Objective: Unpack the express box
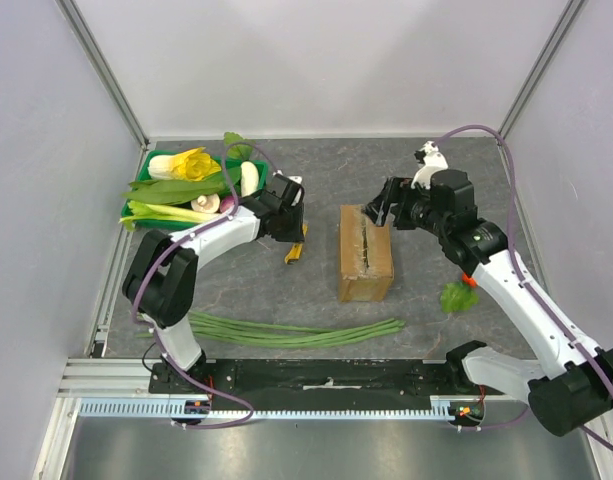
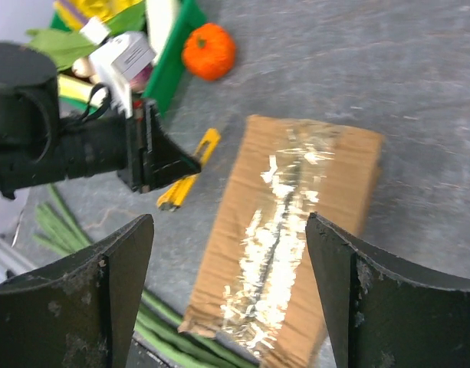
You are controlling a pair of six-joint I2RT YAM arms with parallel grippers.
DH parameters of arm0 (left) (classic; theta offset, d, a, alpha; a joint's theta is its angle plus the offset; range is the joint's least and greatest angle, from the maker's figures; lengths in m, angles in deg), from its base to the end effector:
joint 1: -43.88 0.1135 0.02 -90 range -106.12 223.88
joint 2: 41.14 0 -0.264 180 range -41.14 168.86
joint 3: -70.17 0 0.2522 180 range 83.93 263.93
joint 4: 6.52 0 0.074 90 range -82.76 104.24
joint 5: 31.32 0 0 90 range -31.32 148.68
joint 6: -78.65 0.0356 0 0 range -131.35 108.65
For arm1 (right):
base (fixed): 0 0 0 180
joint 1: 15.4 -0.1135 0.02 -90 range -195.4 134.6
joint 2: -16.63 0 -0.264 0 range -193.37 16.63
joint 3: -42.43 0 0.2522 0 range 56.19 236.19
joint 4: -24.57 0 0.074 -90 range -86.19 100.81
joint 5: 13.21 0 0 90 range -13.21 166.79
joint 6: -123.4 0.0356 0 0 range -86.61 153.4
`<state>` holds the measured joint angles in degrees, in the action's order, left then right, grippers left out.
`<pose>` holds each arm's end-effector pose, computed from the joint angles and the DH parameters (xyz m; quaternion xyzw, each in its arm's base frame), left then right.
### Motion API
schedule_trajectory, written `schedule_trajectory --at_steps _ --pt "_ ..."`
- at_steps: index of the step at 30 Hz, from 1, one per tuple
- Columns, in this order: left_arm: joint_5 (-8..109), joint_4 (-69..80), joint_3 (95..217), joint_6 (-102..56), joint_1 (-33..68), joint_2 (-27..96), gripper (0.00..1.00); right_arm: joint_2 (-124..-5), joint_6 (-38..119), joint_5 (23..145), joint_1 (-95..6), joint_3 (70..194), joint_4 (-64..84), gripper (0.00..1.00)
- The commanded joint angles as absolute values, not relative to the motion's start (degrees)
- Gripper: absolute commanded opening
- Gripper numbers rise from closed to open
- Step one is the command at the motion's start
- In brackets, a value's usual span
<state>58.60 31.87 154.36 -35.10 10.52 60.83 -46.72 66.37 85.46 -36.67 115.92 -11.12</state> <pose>0.3140 -0.2068 0.2037 0.0803 0.9534 -0.1397 0.2552 0.2295 0.0951 0.3468 0.0459 0.8433 0.2993 0.4441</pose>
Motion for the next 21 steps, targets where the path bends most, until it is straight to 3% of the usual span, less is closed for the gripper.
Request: schedule_trajectory --at_steps 1,11,21 --pt "57.36 34.40 156.61 -42.90 11.10 55.72 0.10 -45.42 65.39 89.89 -41.14 116.84 -5.55 0.87" --pt "56.57 34.14 161.18 -52.56 11.62 44.91 0.11 -46.91 65.65 89.28 -52.73 115.34 -2.46 0.87" --pt "55.08 31.07 162.07 -60.66 11.62 38.40 0.11 -51.57 68.11 87.16 -54.86 117.10 4.56 0.89"
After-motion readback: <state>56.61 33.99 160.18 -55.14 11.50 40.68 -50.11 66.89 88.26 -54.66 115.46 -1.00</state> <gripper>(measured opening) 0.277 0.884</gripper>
